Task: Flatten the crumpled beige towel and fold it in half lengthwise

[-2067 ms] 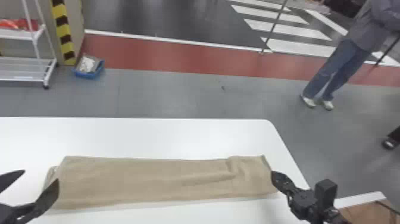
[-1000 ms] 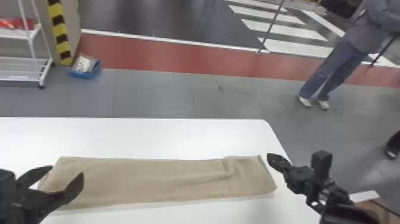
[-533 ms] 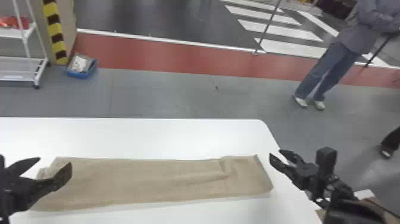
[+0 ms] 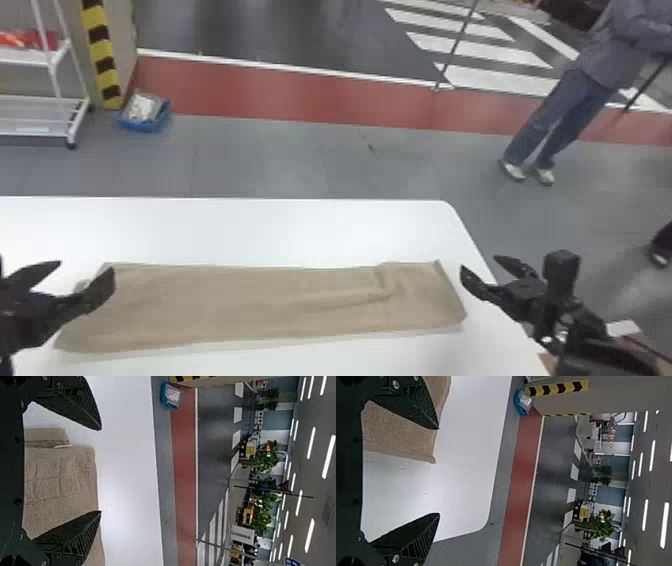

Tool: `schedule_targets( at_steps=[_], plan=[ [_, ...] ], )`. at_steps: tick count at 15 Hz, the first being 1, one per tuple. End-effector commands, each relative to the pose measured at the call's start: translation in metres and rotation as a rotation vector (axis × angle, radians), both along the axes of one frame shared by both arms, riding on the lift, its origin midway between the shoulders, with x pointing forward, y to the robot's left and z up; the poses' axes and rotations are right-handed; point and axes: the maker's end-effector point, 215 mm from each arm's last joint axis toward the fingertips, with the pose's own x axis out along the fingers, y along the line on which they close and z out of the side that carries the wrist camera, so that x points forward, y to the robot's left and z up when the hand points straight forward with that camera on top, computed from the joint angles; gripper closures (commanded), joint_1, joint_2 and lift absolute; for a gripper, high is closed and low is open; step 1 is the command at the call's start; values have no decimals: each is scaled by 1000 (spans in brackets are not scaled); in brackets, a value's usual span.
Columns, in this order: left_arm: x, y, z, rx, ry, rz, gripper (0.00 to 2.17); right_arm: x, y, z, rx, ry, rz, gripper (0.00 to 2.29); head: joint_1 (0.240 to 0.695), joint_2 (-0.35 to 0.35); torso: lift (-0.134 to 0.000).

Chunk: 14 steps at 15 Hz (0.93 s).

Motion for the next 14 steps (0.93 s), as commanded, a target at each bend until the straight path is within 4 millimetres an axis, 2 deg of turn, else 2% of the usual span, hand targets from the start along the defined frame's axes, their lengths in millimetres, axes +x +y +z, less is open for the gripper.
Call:
schedule_targets(
  at_steps=[1, 3, 8, 14],
  plan=[
    [-2, 2, -7, 7, 14, 16, 147, -1, -6, 0, -5, -3, -1, 130, 695, -308, 0],
    [-5, 1, -17, 12, 49, 29, 147, 0, -10, 4, -6, -10, -5, 130, 695, -309, 0],
    [-13, 1, -39, 26, 145, 29, 144, -2, -16, -7, -19, 42, -9, 147, 695, -324, 0],
    [-5, 12, -37, 51, 153, 30, 144, 0, -18, -17, -7, 85, -9, 147, 695, -320, 0]
  ],
)
